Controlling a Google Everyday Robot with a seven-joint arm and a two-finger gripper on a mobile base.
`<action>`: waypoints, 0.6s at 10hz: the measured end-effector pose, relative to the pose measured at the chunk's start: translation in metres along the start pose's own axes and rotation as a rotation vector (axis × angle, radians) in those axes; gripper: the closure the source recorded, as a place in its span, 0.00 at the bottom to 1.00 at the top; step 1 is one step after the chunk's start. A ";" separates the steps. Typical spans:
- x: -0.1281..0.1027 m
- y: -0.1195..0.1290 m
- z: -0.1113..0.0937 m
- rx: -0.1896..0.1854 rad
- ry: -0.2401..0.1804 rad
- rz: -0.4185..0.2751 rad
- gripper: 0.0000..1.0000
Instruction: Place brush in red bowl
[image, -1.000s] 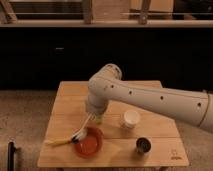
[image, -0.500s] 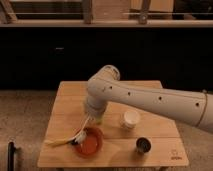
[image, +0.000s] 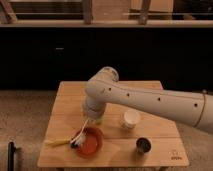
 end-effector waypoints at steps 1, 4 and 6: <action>0.001 0.000 0.001 0.001 0.001 0.003 0.99; -0.001 0.007 0.006 0.008 -0.016 0.015 0.99; -0.003 0.014 0.011 0.020 -0.044 0.019 0.99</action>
